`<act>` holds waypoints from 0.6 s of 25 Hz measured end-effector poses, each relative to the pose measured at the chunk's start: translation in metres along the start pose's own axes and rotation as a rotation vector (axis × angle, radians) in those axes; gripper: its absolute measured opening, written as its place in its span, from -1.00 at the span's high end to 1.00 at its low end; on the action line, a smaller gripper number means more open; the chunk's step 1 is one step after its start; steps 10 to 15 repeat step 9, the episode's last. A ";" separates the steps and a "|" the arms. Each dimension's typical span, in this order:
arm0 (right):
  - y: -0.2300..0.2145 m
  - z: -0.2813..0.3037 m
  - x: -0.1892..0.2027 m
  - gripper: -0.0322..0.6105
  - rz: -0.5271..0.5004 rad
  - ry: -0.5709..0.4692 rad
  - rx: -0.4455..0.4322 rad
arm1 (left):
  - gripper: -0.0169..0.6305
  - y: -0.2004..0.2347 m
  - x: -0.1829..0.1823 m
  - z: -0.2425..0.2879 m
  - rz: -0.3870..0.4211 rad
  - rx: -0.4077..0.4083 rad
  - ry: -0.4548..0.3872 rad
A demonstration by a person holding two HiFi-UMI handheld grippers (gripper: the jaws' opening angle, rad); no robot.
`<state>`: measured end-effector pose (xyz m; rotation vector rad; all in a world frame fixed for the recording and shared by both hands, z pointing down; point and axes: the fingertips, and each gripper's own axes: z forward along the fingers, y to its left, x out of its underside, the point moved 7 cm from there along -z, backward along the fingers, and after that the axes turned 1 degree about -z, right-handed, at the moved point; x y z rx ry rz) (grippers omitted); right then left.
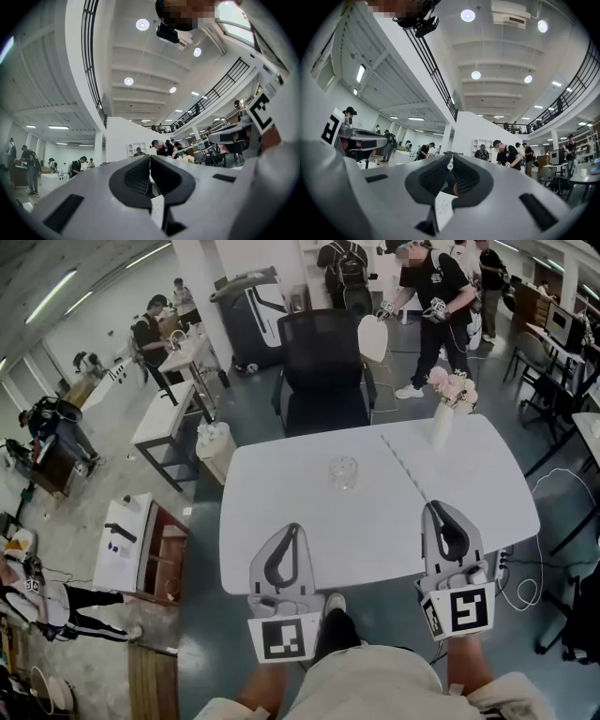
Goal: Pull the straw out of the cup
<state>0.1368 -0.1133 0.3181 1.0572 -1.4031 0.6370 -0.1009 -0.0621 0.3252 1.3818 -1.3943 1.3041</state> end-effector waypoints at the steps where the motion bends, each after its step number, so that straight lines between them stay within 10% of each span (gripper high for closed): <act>1: -0.001 0.000 0.000 0.83 -0.001 0.001 -0.001 | 0.93 0.000 0.001 0.000 0.001 0.000 0.002; 15: -0.006 0.004 0.000 0.83 -0.005 0.012 -0.019 | 0.93 -0.001 -0.004 0.004 -0.001 -0.010 0.006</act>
